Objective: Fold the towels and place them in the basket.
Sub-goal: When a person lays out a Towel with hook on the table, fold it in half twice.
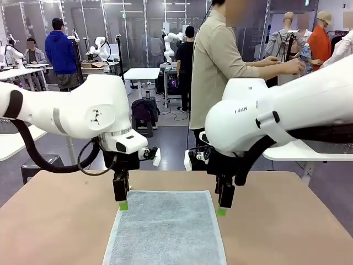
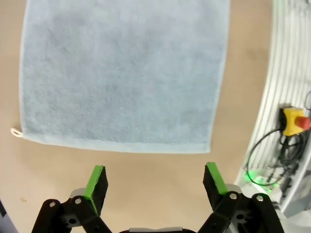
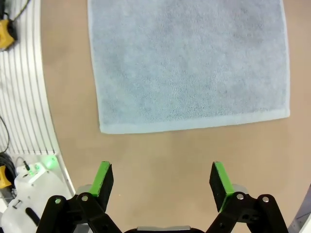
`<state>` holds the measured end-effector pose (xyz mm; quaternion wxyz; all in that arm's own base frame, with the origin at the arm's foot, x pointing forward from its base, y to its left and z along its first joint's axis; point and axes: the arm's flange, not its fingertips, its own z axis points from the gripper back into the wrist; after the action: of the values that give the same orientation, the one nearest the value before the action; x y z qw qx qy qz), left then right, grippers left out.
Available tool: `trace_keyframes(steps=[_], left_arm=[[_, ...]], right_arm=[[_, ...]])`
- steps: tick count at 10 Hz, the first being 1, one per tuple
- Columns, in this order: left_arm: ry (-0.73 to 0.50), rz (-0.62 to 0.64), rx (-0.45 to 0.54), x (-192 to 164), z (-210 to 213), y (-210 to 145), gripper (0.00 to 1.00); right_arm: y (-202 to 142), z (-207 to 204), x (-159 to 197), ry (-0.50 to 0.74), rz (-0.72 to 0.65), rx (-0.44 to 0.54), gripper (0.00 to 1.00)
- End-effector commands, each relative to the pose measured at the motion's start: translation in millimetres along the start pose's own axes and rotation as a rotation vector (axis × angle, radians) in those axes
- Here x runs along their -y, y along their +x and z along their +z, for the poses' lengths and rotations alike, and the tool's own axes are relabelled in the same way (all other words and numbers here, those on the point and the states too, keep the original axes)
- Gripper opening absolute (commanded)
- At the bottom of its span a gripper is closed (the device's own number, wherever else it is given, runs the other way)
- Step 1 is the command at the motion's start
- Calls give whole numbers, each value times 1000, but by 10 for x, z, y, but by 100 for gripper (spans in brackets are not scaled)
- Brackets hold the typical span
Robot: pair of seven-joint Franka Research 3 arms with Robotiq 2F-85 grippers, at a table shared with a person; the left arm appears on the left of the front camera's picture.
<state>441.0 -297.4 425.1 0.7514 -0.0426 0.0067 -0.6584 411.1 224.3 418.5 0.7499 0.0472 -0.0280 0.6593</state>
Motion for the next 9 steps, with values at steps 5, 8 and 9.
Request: trace_keyframes(steps=[5,8,9], left_arm=[[150,-121,-13,169,-573,-145,100],[118,-100,3,399,-866,-302,100],[110,-96,8,483,-993,-353,100]], right_arm=[[-158,-376,-253,-2,55,5,100],[-233,-594,-446,18,69,-10,100],[-266,-703,-522,31,70,-8,100]])
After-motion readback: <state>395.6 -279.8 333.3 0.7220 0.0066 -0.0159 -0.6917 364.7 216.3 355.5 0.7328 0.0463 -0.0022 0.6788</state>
